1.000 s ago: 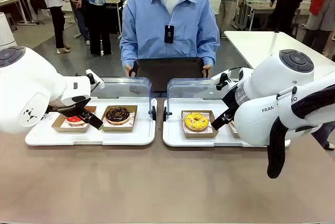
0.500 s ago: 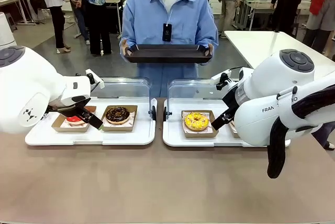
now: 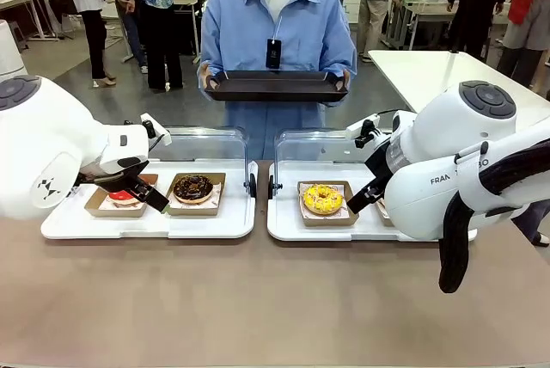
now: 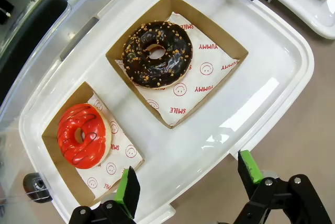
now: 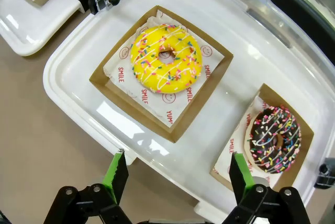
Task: Provide the desired donut to the person.
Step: Pick up and lift the Paper togo box containing the Donut pointed at by the person.
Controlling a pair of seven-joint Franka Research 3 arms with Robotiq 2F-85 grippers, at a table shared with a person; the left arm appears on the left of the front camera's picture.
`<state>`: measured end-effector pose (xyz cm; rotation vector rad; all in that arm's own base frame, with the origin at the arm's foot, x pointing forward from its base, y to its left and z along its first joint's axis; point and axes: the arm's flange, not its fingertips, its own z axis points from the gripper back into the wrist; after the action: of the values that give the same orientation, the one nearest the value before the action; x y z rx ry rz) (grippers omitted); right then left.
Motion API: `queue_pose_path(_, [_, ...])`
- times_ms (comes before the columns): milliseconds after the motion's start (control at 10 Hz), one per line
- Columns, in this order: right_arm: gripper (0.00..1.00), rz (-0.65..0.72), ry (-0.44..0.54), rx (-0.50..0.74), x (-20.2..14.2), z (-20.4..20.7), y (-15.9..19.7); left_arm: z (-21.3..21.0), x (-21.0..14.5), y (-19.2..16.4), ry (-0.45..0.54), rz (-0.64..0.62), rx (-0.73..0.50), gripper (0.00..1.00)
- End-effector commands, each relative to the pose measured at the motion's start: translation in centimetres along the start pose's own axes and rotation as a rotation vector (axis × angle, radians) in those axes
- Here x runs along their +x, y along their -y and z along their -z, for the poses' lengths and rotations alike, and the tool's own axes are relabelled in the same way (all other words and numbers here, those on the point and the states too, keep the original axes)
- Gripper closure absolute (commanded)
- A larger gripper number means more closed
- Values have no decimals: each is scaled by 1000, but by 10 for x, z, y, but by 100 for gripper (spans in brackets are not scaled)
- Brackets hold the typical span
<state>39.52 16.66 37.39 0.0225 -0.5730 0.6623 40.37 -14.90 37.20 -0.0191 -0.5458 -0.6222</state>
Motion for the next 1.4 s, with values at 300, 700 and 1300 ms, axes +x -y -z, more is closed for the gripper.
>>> queue_pose_path(300, [0, 25, 88, -81, 25, -118, -16, -124, 20, 18, 66, 37, -53, 0])
queue_pose_path(700, [0, 14, 84, -165, 53, -254, -28, -254, 60, 0, 23, -6, 61, 0])
queue_pose_path(1300, [0, 18, 119, -137, 45, -248, -24, -278, 58, -5, 52, 13, 38, 0])
